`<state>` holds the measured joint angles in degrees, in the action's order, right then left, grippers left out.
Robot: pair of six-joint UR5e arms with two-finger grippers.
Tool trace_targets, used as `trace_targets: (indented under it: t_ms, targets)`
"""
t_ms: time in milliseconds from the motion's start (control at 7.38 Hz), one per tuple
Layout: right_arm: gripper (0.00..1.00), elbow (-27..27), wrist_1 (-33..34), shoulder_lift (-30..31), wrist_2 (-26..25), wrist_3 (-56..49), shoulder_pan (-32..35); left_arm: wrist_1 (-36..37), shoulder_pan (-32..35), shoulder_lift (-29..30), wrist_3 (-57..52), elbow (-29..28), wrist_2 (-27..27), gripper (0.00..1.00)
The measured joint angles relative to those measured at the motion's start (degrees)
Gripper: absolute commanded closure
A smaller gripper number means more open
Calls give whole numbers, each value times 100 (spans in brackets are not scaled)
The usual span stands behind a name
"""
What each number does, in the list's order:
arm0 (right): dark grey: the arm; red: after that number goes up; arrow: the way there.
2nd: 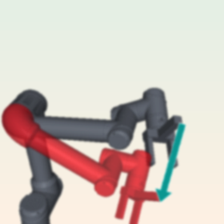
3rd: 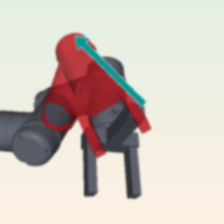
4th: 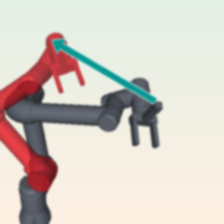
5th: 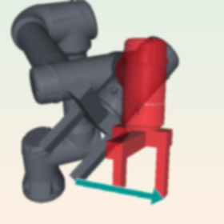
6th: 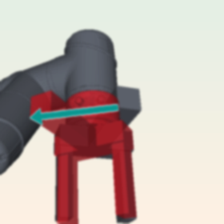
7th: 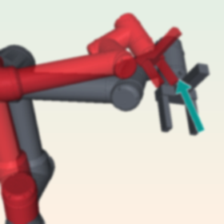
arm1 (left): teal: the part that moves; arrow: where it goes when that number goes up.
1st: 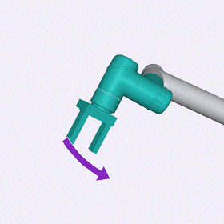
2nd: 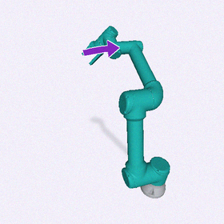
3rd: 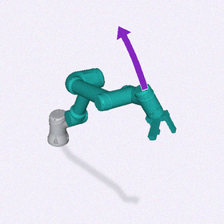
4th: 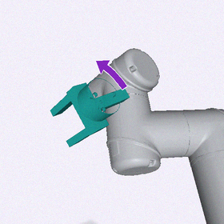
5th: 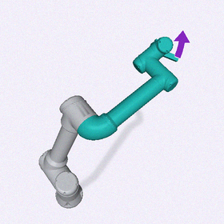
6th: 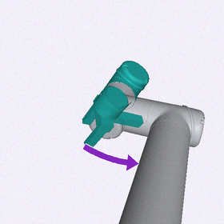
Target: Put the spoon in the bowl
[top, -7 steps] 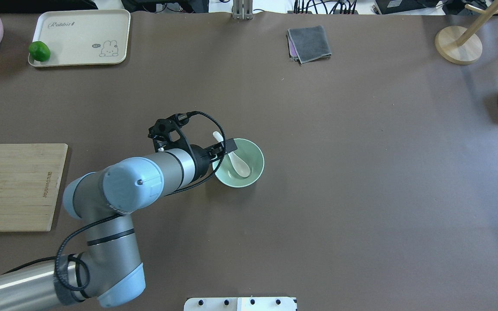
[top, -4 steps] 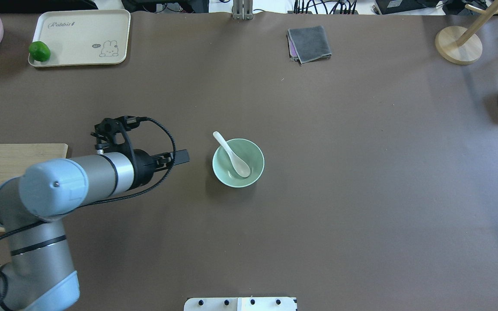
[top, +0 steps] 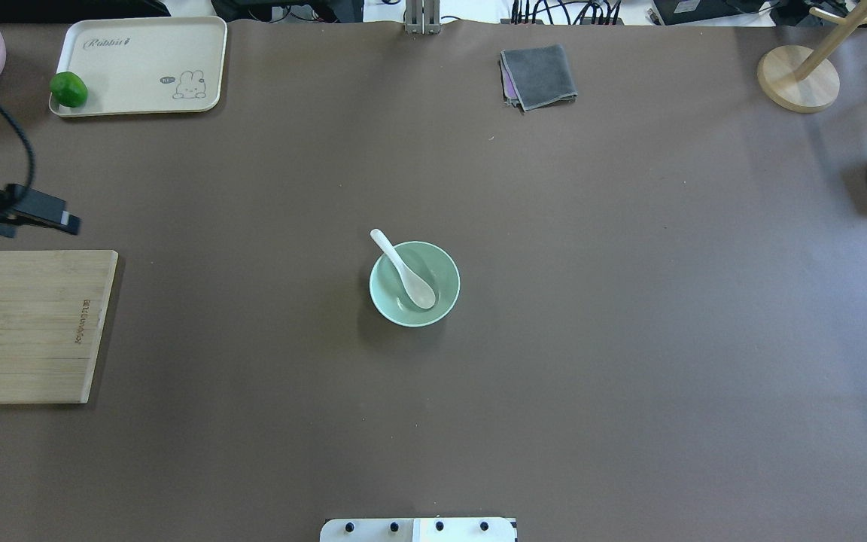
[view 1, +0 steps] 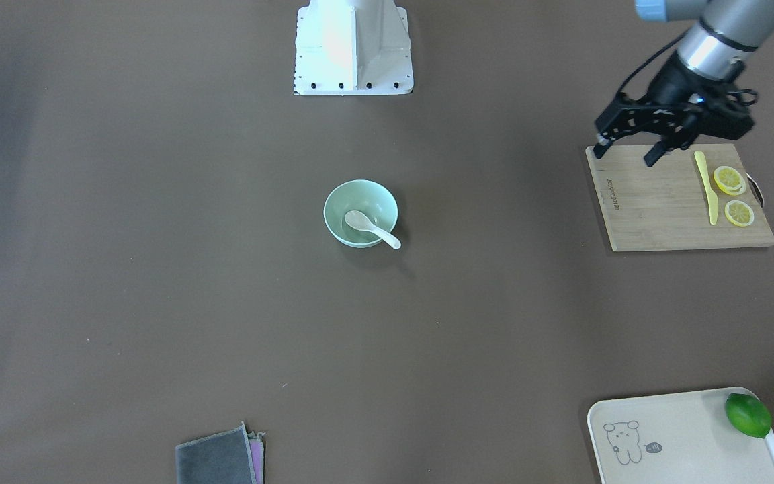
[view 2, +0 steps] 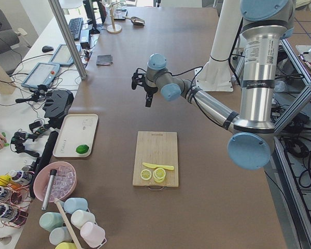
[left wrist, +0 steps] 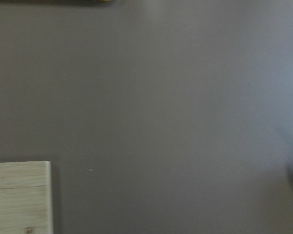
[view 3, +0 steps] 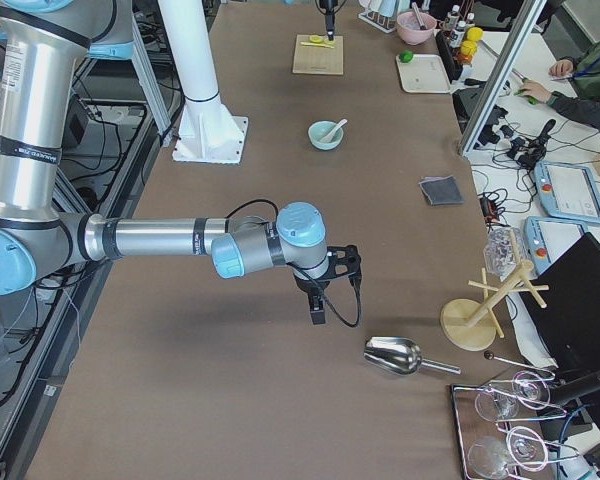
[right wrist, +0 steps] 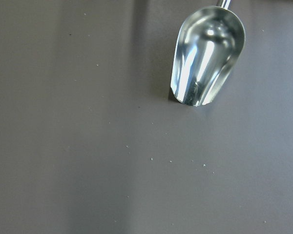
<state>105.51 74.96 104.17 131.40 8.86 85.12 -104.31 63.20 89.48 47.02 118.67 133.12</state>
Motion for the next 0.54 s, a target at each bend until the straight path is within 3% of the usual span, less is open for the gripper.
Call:
trace_targets:
  t_ms: [136,542]
  targets:
    - [0,-1,-4,87,-151,-8,14,722,744,-75,-682,-92,572,2]
    - [0,-9,-6,206,-336,-33,18,1357,1907,-481,-4069,-768,514,2]
